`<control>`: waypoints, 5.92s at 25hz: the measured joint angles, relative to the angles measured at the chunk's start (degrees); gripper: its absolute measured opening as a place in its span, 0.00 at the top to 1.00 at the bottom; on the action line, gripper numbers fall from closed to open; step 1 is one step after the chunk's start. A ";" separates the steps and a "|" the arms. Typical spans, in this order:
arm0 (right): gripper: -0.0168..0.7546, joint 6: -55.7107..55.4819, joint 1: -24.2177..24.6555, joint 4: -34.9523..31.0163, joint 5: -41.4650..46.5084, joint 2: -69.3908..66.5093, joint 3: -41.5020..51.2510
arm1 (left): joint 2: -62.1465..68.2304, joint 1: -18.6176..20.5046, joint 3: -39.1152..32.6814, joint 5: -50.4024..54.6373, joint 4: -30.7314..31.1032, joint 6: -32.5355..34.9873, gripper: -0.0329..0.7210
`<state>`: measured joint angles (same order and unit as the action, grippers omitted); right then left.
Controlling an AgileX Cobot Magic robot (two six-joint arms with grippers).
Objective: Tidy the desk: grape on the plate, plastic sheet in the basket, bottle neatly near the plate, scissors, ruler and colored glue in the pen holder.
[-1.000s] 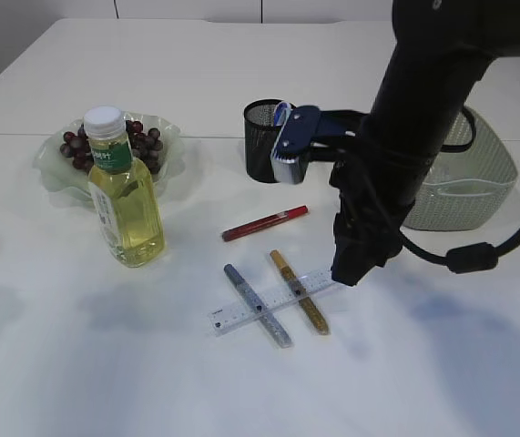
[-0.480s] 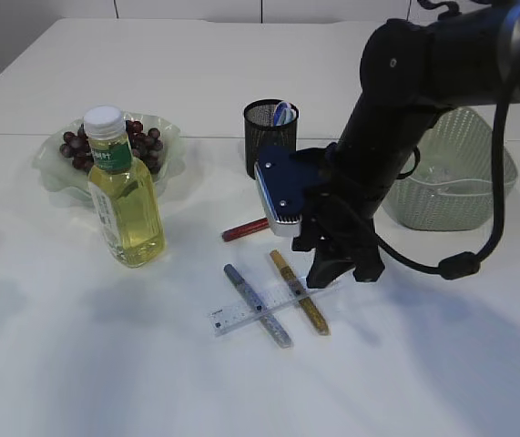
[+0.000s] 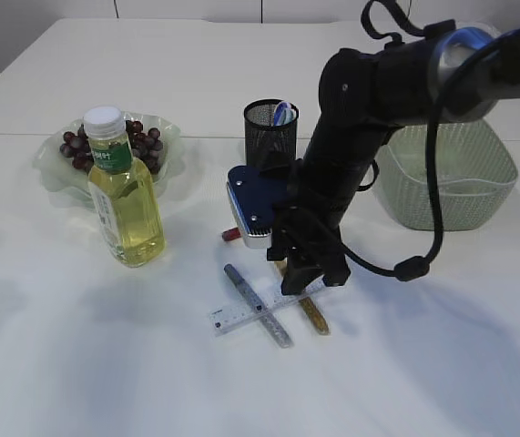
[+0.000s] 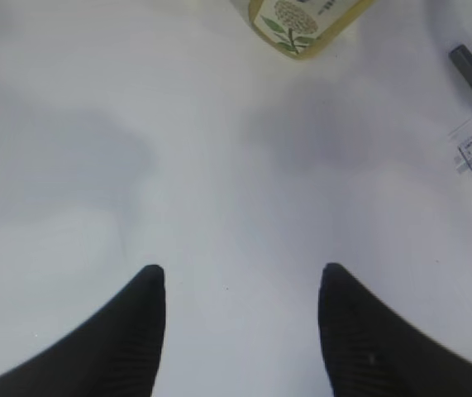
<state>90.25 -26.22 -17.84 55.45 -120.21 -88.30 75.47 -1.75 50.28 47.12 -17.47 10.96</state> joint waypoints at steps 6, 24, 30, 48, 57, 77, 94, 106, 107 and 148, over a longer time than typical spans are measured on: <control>0.43 1.05 -0.09 -0.14 1.36 -3.10 -2.84 | 0.00 0.00 0.00 -0.09 0.00 0.00 0.38; 0.43 1.14 -2.56 3.10 -0.82 -6.46 -2.94 | 0.00 0.00 0.00 -0.34 0.00 0.00 0.38; 0.43 1.04 -2.56 3.21 -0.86 -6.55 -2.94 | 0.00 0.00 0.00 -0.34 0.00 0.00 0.38; 0.49 0.93 -2.68 3.66 -1.08 -7.59 -3.50 | 0.00 0.00 0.00 -0.34 0.00 0.00 0.38; 0.59 0.71 -2.68 3.79 -1.08 -7.59 -3.50 | 0.00 0.00 0.00 -0.34 0.00 0.00 0.38; 0.59 3.35 8.14 -22.18 3.59 1.45 -6.03 | 0.00 0.00 0.00 -0.12 0.00 0.00 0.38; 0.59 21.25 14.63 -68.95 -9.38 -8.59 -18.82 | 0.00 0.00 0.00 0.48 0.00 0.00 0.38; 0.59 24.00 15.55 -82.52 -10.34 -19.76 -31.17 | 0.00 0.00 0.00 0.48 0.00 0.00 0.38; 0.59 24.05 15.55 -82.81 -10.71 -20.47 -31.84 | 0.00 0.00 0.00 0.58 0.00 0.00 0.38; 0.46 -12.27 16.01 -65.31 -16.51 -21.99 -42.86 | 0.00 0.00 0.00 0.46 0.00 0.00 0.38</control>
<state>77.97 -10.21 -83.15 38.94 -142.20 -131.16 75.47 -1.75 50.28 47.58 -17.47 10.96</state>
